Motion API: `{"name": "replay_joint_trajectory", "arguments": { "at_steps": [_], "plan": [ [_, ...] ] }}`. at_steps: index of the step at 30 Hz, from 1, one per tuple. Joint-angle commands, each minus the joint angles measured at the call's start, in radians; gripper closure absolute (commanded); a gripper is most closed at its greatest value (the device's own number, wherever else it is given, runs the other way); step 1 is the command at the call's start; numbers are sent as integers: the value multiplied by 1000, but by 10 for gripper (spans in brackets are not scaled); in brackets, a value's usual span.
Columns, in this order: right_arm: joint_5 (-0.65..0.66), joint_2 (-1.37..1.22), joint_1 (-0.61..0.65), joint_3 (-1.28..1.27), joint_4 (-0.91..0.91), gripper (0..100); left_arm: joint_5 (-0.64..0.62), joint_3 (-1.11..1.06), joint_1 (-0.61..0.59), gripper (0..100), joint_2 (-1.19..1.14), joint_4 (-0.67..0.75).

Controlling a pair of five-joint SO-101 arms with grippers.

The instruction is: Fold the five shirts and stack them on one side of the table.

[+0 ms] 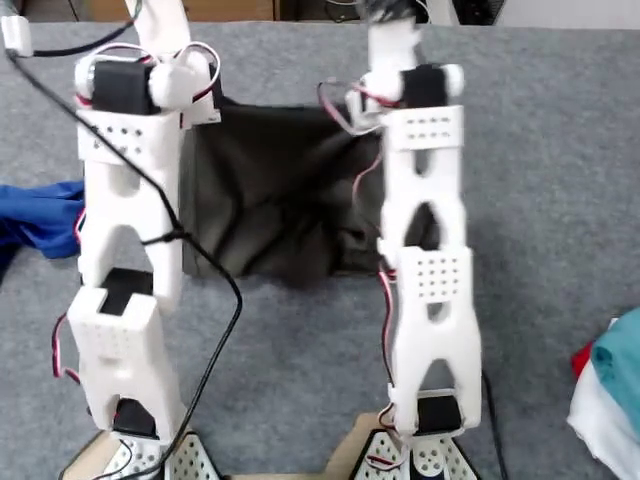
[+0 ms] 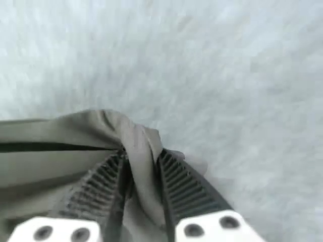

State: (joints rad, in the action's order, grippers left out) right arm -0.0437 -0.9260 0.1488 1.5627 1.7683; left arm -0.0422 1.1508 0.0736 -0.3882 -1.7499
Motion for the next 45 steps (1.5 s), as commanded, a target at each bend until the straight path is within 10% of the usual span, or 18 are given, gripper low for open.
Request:
{"name": "replay_joint_trajectory", "arguments": {
  "at_steps": [1,10,23,45],
  "plan": [
    [-3,274,-38,87,17,993,12,3,18,981,128,-11],
    [-3,682,-90,79,17,993,12,-54,18,981,410,-11],
    [25,892,-145,-374,14,993,146,-735,9,981,961,-8],
    [298,1310,-10,-590,-150,994,140,-562,-123,981,1148,2]
  ]
}}
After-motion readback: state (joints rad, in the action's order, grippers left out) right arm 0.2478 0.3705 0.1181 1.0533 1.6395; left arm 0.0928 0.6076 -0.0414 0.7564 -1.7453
